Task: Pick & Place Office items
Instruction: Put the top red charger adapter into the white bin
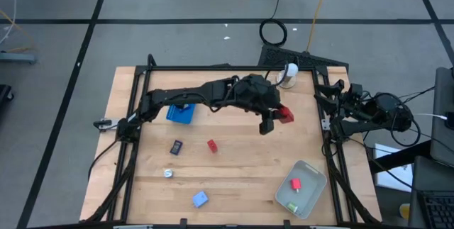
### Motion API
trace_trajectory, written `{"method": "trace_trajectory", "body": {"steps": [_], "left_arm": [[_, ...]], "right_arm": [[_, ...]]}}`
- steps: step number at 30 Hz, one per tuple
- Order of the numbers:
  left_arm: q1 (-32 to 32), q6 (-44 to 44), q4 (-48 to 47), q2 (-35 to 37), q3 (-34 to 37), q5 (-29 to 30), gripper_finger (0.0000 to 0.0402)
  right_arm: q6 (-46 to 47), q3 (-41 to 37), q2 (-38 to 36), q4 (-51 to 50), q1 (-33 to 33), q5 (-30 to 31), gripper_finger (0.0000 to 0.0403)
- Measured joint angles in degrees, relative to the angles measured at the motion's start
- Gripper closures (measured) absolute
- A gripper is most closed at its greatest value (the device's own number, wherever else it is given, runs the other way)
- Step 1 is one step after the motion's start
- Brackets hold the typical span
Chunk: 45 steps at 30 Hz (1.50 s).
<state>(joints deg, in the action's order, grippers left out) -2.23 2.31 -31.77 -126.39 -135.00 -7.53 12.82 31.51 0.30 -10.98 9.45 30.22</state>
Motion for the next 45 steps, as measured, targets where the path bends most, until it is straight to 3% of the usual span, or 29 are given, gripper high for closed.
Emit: {"method": "trace_trajectory", "body": {"steps": [6,12,27,33,45], "left_arm": [[0.22,4.31,4.45,0.00,0.00,3.28,0.0279],[-1.43,9.09,12.42,0.00,0.00,1.66,0.0279],[-5.37,17.12,18.50,-0.10,0.08,-6.73,0.0279],[-5.93,19.33,20.75,-0.09,0.04,-10.23,0.0279],[-5.91,19.43,22.82,-0.09,0.04,-10.38,0.0279]], "right_arm": [[2.94,-0.02,0.00,0.10,0.01,0.00,0.0161],[9.49,0.00,1.67,0.70,0.02,-0.62,0.0161],[9.95,-0.15,15.44,17.79,0.00,-13.54,0.0161],[10.09,-0.04,14.58,18.04,0.04,-14.07,0.0161],[9.97,-0.04,16.43,21.35,0.00,-13.88,0.0161]]}}
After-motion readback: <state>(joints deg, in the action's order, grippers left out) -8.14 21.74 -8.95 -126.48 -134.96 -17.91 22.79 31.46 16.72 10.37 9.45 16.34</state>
